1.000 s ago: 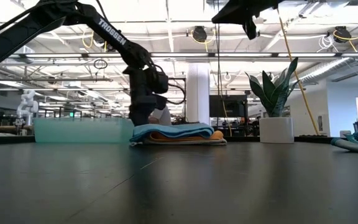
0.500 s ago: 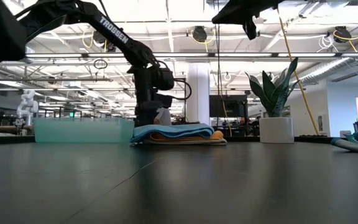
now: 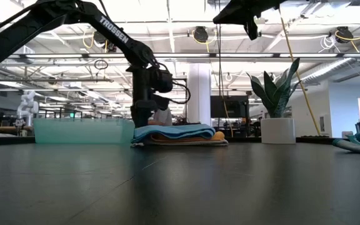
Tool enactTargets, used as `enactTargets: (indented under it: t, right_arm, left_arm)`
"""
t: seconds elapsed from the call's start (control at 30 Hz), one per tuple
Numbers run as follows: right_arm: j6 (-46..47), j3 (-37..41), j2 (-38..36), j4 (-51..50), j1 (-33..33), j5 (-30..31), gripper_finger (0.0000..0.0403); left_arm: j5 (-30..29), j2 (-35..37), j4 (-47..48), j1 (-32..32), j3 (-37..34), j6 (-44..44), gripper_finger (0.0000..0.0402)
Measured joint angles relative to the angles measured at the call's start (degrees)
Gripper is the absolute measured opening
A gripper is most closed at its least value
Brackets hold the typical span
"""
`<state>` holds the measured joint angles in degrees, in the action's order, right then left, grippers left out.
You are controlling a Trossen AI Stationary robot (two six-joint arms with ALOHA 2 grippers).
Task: Fold microfiber towels
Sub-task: Stack the folded blue microfiber towel on top of the folded gray microfiber towel
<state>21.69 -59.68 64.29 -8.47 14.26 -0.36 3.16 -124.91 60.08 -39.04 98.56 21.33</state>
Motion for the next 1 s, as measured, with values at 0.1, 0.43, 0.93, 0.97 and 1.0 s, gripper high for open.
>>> enactTargets:
  t: [0.1,0.43,0.93,0.97,1.0]
  right_arm:
    - [-0.17,0.0,0.0,0.0,0.0,-0.09,0.0]
    - [-0.35,0.0,0.0,0.02,0.0,-0.13,0.0]
    - [-1.22,0.0,0.0,0.0,0.0,0.02,0.0]
    - [-1.4,0.0,0.0,0.02,0.0,0.02,0.0]
    - [-1.4,0.0,0.0,0.02,0.0,0.02,0.0]
  left_arm:
    - [2.41,0.05,2.45,-0.98,1.18,-0.01,0.0117]
    - [13.5,0.14,2.85,-3.32,1.29,3.01,0.0117]
    - [19.48,0.14,3.01,-4.36,1.31,2.58,0.0118]
    - [19.48,0.14,2.99,-4.29,1.31,2.46,0.0118]
    - [19.46,0.14,2.99,-4.15,1.31,2.35,0.0118]
